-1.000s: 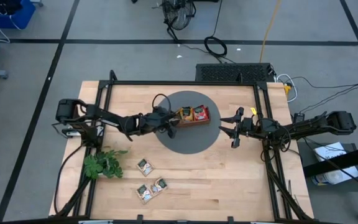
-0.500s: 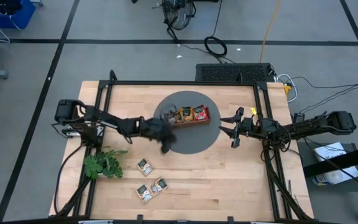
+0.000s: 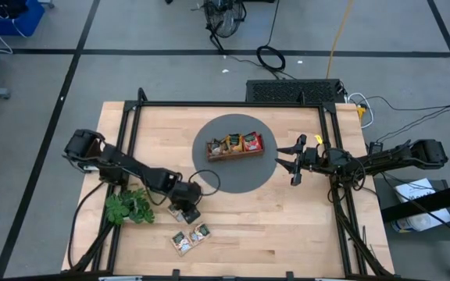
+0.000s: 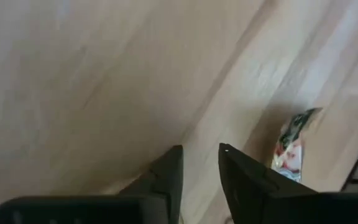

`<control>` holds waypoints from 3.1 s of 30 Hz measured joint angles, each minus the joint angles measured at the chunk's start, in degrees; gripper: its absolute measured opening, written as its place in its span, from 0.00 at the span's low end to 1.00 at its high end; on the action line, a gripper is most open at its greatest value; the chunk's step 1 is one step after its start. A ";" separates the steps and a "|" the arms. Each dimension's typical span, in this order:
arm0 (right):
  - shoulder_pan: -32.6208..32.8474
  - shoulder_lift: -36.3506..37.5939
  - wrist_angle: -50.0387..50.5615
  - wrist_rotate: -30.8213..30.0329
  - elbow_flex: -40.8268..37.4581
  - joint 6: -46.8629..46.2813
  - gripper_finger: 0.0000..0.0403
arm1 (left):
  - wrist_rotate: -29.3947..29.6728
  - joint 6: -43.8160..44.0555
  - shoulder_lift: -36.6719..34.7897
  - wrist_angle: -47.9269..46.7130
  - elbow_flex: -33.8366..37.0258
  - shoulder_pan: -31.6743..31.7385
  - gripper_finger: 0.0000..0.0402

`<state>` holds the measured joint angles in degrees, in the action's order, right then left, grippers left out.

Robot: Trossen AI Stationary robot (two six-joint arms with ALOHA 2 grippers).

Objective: Pick & Place Tea
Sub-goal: Adjust the brown tea bags, then put the brown tea bag into the left section of the wooden organizer

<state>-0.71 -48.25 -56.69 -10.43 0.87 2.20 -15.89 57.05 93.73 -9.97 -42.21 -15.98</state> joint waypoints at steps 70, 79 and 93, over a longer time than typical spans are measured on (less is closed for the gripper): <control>0.02 0.01 0.00 0.01 0.01 0.00 0.39 | 17.87 39.45 3.94 -55.44 -18.60 -13.50 0.00; 0.00 0.00 -0.02 0.01 0.01 0.00 0.39 | 15.68 42.19 3.82 -52.74 -12.88 -13.30 0.00; 0.01 0.00 -0.02 0.00 -0.01 0.00 0.39 | 12.89 37.03 3.43 -41.36 -7.07 -11.35 0.00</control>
<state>-0.70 -48.25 -56.71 -10.43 0.86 2.20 -2.99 94.08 97.17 -51.33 -49.28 -27.33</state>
